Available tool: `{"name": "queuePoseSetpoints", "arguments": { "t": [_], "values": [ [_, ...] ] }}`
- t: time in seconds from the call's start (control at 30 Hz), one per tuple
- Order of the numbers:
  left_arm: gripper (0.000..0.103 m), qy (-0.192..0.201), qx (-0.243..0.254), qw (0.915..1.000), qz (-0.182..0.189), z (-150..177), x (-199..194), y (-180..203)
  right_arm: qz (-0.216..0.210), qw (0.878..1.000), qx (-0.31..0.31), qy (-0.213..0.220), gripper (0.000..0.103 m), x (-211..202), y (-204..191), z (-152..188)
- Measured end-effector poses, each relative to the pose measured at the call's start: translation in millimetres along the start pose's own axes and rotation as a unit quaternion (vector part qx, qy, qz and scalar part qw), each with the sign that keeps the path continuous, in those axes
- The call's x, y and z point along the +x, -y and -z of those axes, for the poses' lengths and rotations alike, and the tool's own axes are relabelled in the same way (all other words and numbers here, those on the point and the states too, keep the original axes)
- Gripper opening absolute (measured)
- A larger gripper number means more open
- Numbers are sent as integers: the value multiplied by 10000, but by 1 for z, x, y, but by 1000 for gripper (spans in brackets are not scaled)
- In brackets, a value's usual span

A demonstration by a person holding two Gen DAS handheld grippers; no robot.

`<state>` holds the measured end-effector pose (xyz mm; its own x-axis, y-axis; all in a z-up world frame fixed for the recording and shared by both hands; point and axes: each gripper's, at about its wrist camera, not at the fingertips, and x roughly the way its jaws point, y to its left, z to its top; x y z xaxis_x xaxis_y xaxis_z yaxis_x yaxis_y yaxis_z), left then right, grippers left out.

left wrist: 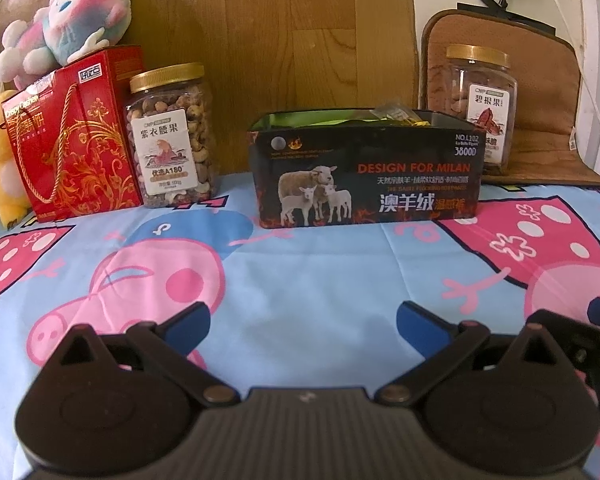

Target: Organize snacks

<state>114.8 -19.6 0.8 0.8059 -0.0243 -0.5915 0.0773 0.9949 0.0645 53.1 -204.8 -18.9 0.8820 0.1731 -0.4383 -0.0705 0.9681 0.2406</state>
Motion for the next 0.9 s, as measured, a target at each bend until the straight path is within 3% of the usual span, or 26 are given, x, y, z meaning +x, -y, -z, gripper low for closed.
{"name": "queuePoseSetpoints", "arguments": {
  "t": [0.9],
  "values": [
    [103,73,-50,10000,18,0,-3,-1,-3,10000,-9,28,85,0,0,0]
  ]
}}
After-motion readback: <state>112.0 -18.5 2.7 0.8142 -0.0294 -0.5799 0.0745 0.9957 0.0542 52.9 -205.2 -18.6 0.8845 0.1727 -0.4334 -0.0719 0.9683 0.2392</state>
